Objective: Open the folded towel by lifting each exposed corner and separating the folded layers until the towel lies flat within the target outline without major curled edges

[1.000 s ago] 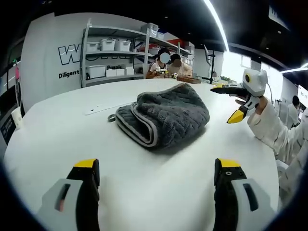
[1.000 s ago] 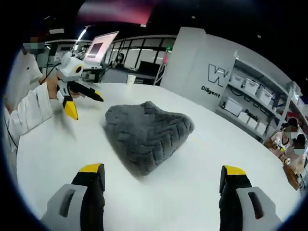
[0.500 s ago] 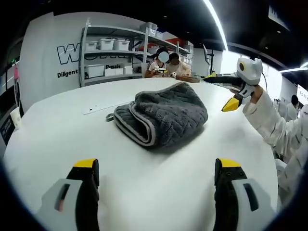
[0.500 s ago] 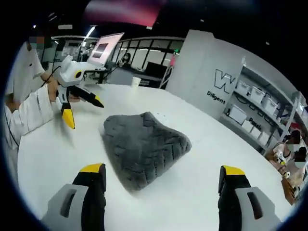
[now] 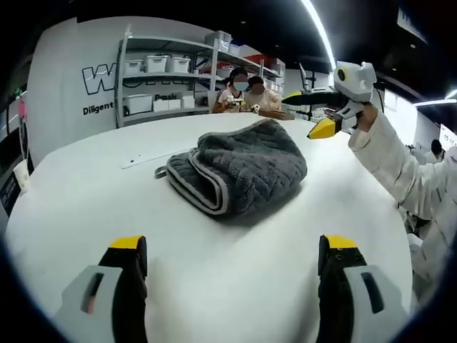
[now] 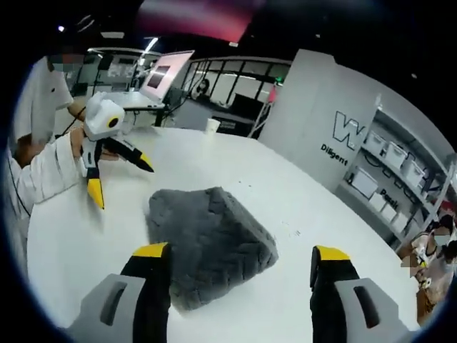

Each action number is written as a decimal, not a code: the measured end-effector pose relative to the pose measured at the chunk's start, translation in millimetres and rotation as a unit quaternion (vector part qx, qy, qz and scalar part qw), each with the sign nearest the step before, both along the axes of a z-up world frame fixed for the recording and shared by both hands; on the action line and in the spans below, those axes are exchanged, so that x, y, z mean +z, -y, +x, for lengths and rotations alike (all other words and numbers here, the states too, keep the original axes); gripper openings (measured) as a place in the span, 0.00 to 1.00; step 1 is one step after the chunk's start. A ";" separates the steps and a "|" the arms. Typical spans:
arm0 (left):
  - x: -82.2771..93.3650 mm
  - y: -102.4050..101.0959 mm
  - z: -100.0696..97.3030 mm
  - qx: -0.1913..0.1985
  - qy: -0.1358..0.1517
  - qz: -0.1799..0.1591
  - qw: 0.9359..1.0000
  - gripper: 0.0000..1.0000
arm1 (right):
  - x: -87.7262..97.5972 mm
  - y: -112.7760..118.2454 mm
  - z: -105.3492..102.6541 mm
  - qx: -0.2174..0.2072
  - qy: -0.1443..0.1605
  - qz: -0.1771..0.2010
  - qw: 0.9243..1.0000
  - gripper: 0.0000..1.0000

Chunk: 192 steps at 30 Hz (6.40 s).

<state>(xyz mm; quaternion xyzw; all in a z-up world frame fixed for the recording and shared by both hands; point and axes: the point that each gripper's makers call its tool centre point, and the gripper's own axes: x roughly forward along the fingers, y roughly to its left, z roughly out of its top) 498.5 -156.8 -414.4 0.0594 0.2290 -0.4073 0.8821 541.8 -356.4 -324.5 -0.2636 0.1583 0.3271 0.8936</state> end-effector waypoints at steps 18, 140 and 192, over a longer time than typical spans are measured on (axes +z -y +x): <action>-1.2 -0.2 -2.0 -0.003 0.000 0.006 1.000 0.99 | -15.4 -38.7 54.6 0.043 -0.061 -0.034 0.997 0.65; 4.7 -24.1 -18.3 -0.031 0.017 0.012 0.999 0.98 | -88.7 -87.6 -153.2 0.219 -0.088 -0.147 0.961 0.05; 4.7 -17.3 -23.9 -0.049 0.010 0.005 0.999 0.99 | -42.3 -17.1 -150.6 -0.005 -0.105 0.037 0.994 0.99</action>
